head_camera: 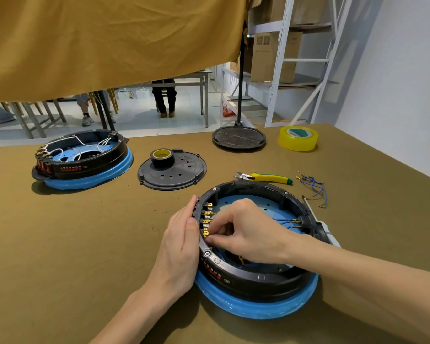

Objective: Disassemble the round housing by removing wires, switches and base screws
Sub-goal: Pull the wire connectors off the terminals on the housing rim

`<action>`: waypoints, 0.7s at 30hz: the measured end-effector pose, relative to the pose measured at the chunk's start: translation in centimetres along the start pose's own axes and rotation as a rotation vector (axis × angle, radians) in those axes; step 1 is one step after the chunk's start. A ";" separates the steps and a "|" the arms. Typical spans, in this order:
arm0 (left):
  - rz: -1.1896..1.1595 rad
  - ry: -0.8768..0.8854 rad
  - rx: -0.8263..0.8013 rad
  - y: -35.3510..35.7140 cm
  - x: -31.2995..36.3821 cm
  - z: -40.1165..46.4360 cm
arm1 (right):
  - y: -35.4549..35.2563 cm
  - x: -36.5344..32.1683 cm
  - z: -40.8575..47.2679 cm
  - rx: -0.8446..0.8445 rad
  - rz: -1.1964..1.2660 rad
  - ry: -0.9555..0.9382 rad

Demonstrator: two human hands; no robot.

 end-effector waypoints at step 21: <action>0.049 0.020 0.006 -0.3 0.1 -0.1 | -0.5 0.9 -0.8 0.007 -0.018 0.108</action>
Point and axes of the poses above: each hand's wrist, its own z-axis towards the middle knuckle, its own y-axis out of the palm, x = y × z, the point moved 8 cm from there along z, towards the middle knuckle, and after that the axes turned 12 degrees about z, right-handed, at the moved point
